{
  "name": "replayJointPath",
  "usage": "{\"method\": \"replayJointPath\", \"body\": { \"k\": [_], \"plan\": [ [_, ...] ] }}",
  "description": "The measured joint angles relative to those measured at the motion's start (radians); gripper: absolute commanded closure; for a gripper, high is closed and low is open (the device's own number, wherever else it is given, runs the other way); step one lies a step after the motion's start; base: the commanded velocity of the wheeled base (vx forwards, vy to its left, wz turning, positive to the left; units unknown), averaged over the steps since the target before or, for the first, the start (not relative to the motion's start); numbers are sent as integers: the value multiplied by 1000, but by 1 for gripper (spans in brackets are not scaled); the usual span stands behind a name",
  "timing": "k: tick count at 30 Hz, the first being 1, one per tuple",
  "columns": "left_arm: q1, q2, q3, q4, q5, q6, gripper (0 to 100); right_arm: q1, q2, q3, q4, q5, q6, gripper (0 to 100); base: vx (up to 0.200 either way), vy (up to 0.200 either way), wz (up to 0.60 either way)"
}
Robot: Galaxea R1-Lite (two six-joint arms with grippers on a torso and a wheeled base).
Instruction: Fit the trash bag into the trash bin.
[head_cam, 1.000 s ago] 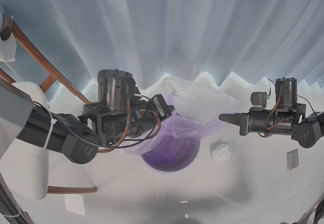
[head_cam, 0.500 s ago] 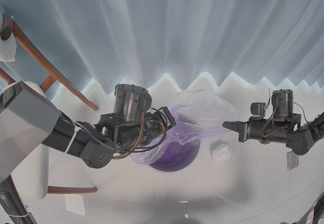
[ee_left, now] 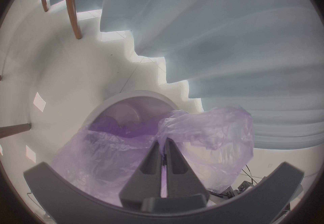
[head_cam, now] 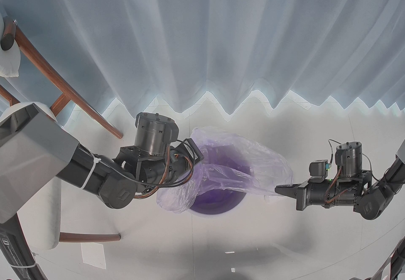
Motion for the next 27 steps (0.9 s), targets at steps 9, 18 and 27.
{"method": "replayJointPath", "body": {
  "k": [9, 18, 27],
  "plan": [
    [26, -1, 23, -10, 5, -3, 100, 13, 101, 102, -246, -17, -13, 100, 0, 0, 0],
    [74, -6, -11, -18, 7, 4, 100, 15, 291, 143, -522, -78, -27, 100, 0, 0, 0],
    [115, -17, -9, -19, 23, 8, 100, 10, 372, 196, -557, -110, -30, 100, 0, 0, 0]
  ]
}}
